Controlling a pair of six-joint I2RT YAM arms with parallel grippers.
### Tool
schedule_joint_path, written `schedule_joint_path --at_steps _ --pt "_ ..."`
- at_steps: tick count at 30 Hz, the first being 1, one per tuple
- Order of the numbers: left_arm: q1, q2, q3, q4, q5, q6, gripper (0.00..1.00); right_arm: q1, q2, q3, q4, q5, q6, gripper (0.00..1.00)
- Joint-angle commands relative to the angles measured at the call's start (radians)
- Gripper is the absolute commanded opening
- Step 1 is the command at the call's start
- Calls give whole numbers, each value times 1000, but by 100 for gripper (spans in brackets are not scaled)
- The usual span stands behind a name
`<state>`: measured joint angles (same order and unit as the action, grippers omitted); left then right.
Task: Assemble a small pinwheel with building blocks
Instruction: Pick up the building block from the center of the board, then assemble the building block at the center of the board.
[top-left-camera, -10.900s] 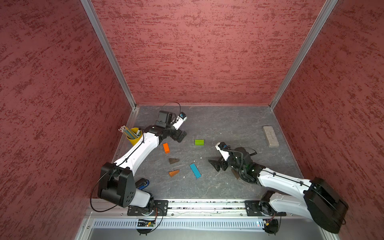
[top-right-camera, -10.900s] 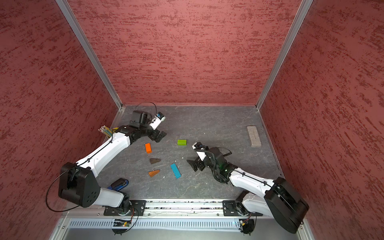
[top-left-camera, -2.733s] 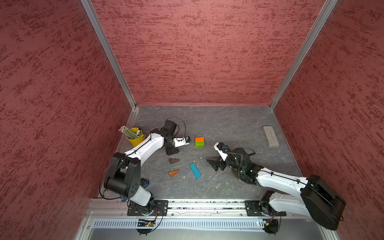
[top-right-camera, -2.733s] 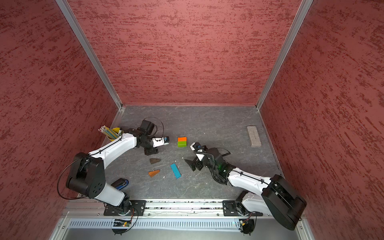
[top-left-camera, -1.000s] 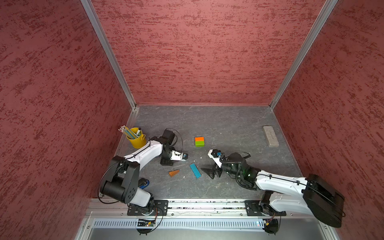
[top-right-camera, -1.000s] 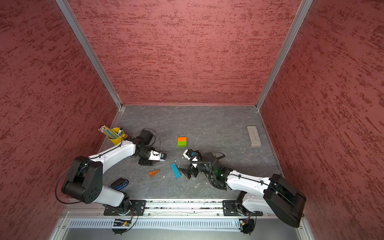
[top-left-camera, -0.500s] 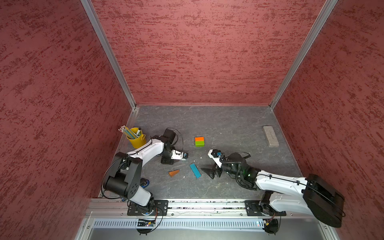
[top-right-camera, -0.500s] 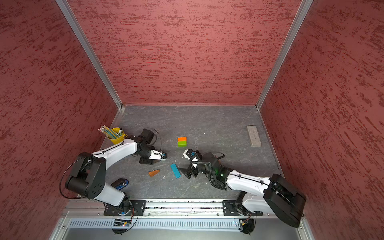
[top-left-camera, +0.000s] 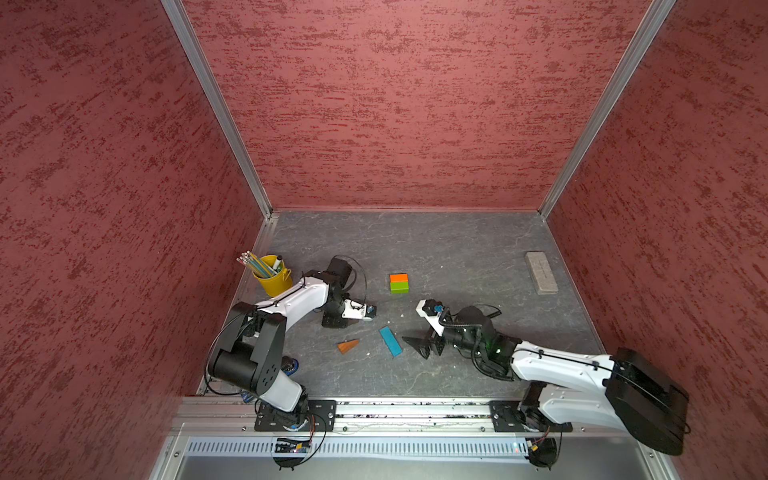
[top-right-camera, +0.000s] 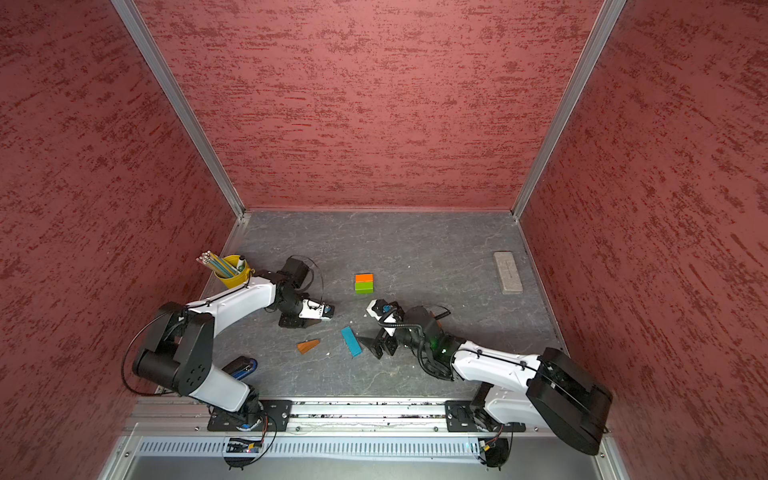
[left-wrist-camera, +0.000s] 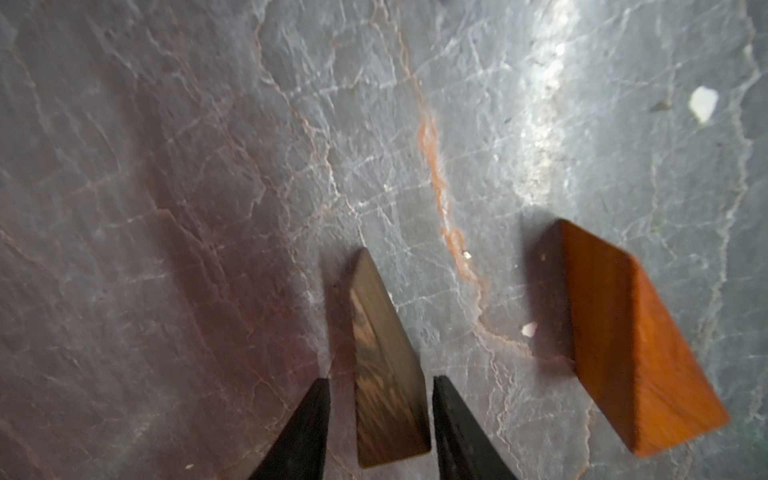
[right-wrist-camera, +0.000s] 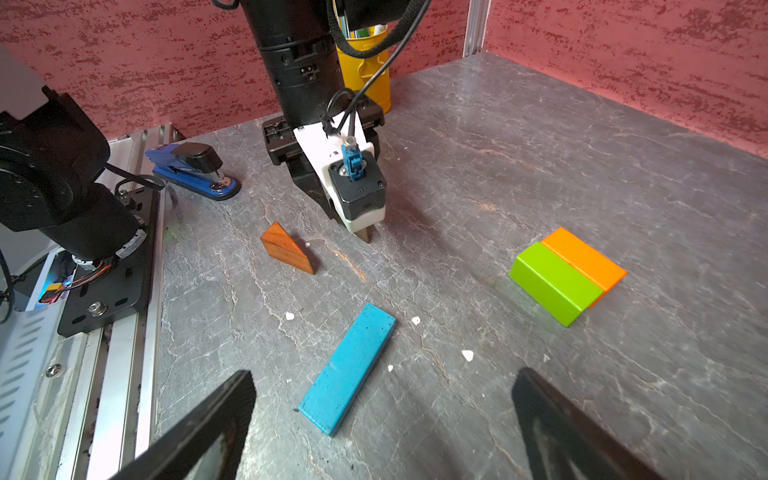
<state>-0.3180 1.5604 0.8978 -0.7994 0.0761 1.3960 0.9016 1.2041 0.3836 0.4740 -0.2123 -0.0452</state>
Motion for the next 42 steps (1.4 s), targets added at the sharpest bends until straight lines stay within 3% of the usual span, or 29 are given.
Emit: schedule_joint_path --at_steps 1,14,25,31,35,42 --pt "5 21 25 -4 11 -15 40 8 -8 -11 10 18 0 99" --pt "8 45 44 -11 17 -40 30 7 -50 -12 -7 43 -20 99" --pt "39 125 205 -61 49 -99 21 -1 -126 26 -79 101 -91 99" --pt "63 223 402 -76 61 -31 21 -27 -134 22 -69 155 -196 99" --pt "60 366 604 -102 70 30 22 -39 -121 9 -78 150 -323 99" --pt "29 605 897 -173 64 124 22 -94 -104 30 -89 141 -307 99"
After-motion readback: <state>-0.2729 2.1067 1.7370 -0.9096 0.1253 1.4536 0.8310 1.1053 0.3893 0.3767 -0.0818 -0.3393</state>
